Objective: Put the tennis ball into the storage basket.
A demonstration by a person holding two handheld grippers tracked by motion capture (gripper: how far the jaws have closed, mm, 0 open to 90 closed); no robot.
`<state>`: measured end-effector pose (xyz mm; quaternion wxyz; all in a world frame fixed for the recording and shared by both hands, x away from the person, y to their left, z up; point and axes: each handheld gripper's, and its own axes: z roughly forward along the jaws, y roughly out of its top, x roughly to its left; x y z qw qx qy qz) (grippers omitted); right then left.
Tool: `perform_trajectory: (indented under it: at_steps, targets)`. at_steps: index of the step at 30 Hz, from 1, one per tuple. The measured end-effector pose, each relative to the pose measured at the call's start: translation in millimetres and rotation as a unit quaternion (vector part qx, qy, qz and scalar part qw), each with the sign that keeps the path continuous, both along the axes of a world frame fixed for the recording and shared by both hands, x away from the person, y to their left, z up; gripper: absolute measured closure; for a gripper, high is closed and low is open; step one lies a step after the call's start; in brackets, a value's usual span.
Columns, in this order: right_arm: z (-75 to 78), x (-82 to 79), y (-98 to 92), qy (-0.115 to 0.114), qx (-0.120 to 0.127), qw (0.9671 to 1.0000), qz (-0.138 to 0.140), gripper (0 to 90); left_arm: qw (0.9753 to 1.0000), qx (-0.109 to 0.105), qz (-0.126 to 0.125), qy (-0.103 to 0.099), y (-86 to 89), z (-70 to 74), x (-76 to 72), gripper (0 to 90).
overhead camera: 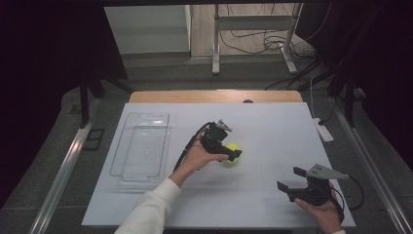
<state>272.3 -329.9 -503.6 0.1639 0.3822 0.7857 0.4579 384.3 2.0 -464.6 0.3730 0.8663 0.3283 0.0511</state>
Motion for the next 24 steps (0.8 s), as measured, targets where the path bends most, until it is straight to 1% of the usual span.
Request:
perform_trajectory:
  at_steps: [9,15,24]
  targets:
    - [-0.3,0.1,-0.2,0.0,-0.001,1.0,0.0,10.6,0.9999,0.009,0.001,0.008,-3.2,-6.3,4.1,5.1]
    - [-0.3,0.1,-0.2,0.001,0.0,1.0,0.0,10.6,0.9997,0.019,0.003,0.016,-5.0,-11.3,7.0,3.9]
    - [-0.3,0.2,-0.2,0.001,-0.002,1.0,0.0,10.6,0.9993,0.027,0.003,0.025,-8.3,-17.0,9.7,2.8]
